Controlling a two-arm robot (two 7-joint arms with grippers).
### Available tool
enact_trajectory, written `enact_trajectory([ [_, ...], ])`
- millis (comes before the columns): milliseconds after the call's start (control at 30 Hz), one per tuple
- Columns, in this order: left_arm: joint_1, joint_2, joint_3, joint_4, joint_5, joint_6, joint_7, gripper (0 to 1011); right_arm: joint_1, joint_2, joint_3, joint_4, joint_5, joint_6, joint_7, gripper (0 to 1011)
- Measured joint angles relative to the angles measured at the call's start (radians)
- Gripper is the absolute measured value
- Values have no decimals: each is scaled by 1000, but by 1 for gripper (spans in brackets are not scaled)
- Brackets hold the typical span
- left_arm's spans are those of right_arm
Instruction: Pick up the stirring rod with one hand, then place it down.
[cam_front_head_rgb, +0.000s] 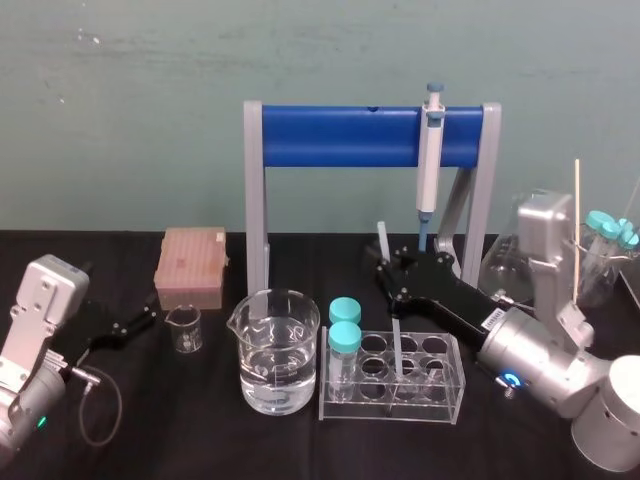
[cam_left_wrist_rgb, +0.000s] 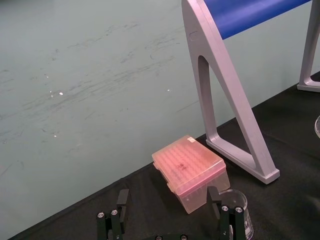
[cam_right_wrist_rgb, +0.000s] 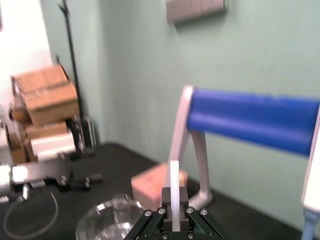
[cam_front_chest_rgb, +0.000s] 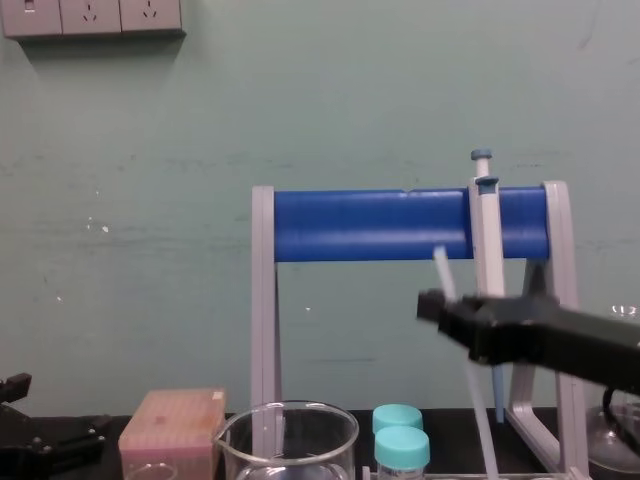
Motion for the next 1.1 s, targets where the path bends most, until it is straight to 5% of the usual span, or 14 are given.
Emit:
enact_trajectory([
  [133, 0, 0, 0, 0, 0, 0, 0, 1000, -36, -2, 41, -35, 18, -117, 51, 69],
  [200, 0, 0, 0, 0, 0, 0, 0, 1000, -45, 0, 58, -60, 30, -134, 63, 69],
  [567, 0, 0, 0, 0, 0, 0, 0, 1000, -40, 30, 166, -207, 129, -118, 86, 70],
  [1100, 0, 0, 0, 0, 0, 0, 0, 1000, -42, 49, 182, -226, 138, -111, 85, 69],
])
